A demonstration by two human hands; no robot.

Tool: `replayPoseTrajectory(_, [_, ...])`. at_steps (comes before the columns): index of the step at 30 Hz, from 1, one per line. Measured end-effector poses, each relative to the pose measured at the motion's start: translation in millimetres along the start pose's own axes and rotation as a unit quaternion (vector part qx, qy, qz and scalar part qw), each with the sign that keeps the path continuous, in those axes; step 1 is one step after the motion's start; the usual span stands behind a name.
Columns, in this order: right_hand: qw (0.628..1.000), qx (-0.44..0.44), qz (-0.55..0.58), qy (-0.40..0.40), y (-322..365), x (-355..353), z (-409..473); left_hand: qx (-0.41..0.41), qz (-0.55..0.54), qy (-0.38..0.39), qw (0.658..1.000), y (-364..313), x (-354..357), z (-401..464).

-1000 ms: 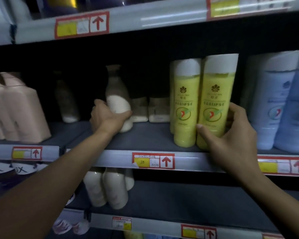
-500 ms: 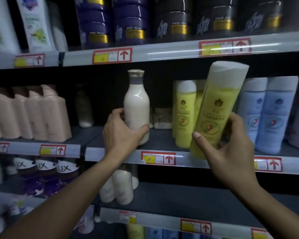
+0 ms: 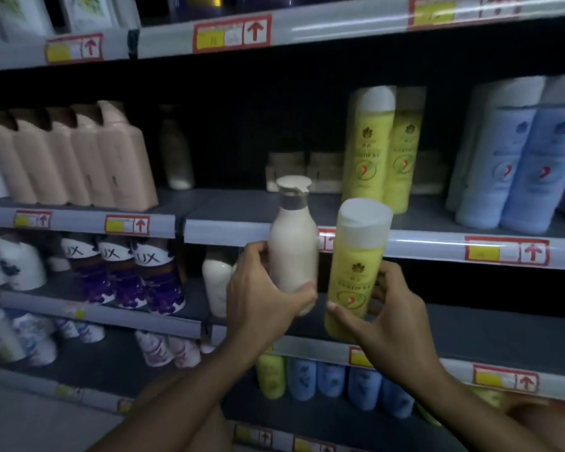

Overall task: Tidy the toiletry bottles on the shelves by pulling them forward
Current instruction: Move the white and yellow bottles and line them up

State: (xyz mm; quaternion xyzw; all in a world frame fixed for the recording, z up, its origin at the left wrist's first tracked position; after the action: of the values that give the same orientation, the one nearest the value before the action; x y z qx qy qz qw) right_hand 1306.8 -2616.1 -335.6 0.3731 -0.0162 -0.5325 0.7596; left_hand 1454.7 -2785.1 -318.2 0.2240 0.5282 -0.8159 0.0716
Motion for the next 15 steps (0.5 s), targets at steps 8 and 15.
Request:
replayPoseTrajectory(8, [0.993, 0.078, -0.021, 0.084, -65.6, 50.8, -49.1, -0.072, 0.041, 0.059, 0.995, 78.5, 40.3, -24.5])
replayPoseTrajectory(15, [0.985, 0.121, -0.023, 0.118, -100.4, 69.2, -50.0, -0.129, 0.064, 0.093, 0.985, 109.8, 73.4, -21.2])
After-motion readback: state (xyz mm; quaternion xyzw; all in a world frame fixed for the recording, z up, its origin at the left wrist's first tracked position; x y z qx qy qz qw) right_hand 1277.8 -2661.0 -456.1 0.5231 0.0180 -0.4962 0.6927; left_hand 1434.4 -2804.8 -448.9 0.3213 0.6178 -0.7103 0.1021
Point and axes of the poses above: each hand's wrist, its own z-axis towards the middle knuckle, its own x-axis out of the palm, y = z × x, the point moved 8 cm from there along z, towards the middle knuckle, and after that the axes turned 14 degrees about -x, right-handed, at the moved point
